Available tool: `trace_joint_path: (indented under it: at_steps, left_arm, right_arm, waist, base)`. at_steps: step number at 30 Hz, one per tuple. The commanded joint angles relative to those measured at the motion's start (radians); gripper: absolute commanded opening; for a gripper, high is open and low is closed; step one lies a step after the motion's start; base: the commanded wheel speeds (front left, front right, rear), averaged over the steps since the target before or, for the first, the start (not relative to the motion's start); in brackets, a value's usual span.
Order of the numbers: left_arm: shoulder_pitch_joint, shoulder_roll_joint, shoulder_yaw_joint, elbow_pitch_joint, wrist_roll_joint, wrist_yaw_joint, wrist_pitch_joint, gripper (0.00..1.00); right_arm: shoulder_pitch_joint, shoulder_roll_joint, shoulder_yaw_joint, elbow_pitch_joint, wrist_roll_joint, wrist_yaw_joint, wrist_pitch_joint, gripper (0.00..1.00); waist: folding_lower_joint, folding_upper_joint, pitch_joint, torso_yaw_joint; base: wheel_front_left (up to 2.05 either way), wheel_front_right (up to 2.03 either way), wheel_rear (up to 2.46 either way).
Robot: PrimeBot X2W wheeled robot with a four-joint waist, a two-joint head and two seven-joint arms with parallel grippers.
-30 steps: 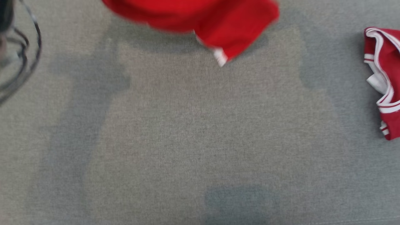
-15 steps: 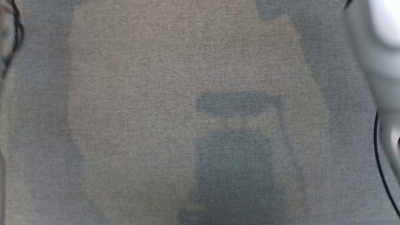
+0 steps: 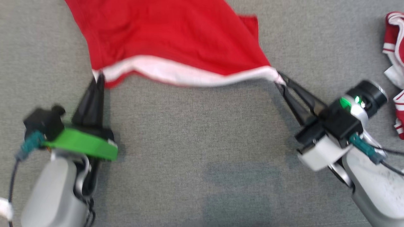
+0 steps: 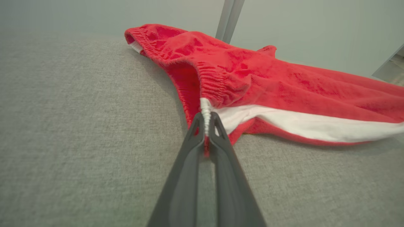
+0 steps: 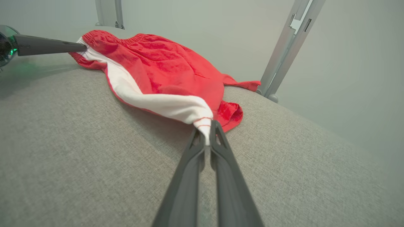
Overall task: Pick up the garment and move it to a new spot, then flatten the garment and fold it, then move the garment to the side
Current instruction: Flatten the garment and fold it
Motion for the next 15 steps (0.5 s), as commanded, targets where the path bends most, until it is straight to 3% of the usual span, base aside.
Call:
trace_joint_path:
  at_steps: [1,7,15]
  left_arm:
    - [0.075,-0.009,0.008,-0.022,0.007,-0.002,-0.004,0.00]
    - [0.340,-0.041,0.020,-0.097,0.017,0.031,-0.003,0.00]
    - [0.676,-0.079,0.036,-0.302,-0.058,0.123,0.025,0.00]
  right_arm:
    - [0.056,-0.015,-0.009,-0.023,-0.008,-0.002,-0.004,0.00]
    - [0.237,-0.071,-0.009,-0.074,-0.016,-0.002,-0.004,0.00]
    - [0.549,-0.211,-0.065,-0.206,-0.016,-0.002,-0.003,0.00]
  waist:
    - [0.0001,0.0111,-0.150,0.017]
    - [0.0001,0.0111,-0.243,0.008]
    - [0.0001,0.0111,-0.301,0.027]
  base:
    - [0.00,0.00,0.00]
    - [0.00,0.00,0.00]
    - [0.00,0.00,0.00]
